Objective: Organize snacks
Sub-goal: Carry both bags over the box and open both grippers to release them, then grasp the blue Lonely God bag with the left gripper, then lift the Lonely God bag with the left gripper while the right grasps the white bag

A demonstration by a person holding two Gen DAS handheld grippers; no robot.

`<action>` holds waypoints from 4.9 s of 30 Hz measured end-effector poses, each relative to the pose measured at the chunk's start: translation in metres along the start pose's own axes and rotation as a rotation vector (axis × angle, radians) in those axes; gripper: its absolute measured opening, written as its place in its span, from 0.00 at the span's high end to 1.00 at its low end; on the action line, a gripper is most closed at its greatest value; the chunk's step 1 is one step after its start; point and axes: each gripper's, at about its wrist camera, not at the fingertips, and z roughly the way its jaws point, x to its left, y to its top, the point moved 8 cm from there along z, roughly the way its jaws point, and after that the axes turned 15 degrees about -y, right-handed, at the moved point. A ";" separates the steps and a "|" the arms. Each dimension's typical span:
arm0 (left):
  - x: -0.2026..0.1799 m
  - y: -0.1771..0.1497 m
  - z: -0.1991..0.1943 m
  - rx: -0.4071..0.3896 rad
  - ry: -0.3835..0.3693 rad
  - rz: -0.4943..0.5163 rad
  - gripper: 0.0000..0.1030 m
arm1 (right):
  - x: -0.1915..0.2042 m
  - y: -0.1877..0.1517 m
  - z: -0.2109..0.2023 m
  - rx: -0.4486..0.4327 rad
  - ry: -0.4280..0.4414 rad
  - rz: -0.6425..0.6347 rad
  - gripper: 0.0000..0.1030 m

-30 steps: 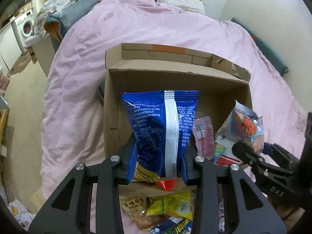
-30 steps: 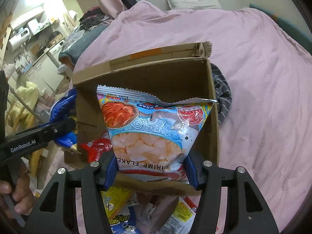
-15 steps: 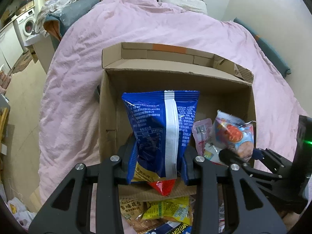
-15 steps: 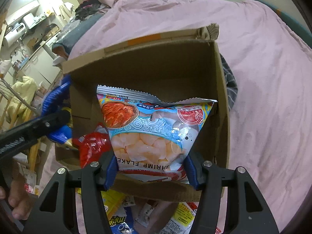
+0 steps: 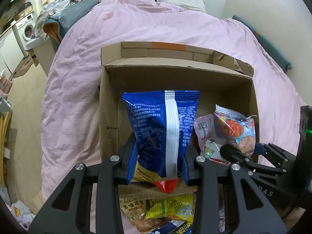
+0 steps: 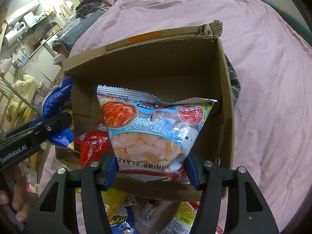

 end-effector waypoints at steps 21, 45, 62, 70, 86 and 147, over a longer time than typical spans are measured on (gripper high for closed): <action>-0.003 -0.006 0.002 0.018 -0.010 0.003 0.54 | 0.000 0.000 0.002 0.009 0.026 0.008 0.39; 0.003 -0.007 -0.007 -0.011 0.001 -0.004 0.29 | 0.004 0.006 -0.010 -0.026 0.052 0.019 0.16; -0.005 -0.023 -0.063 -0.081 -0.018 0.038 0.10 | -0.007 -0.027 -0.070 -0.097 0.075 0.070 0.16; 0.003 -0.057 -0.073 -0.035 -0.007 -0.007 0.09 | -0.016 -0.051 -0.082 -0.086 0.069 0.103 0.16; 0.008 -0.118 -0.032 0.147 -0.016 -0.118 0.09 | -0.077 -0.094 -0.067 0.037 0.008 0.223 0.16; 0.025 -0.159 -0.070 0.233 -0.040 -0.208 0.65 | -0.041 -0.133 -0.034 0.269 0.065 0.145 0.59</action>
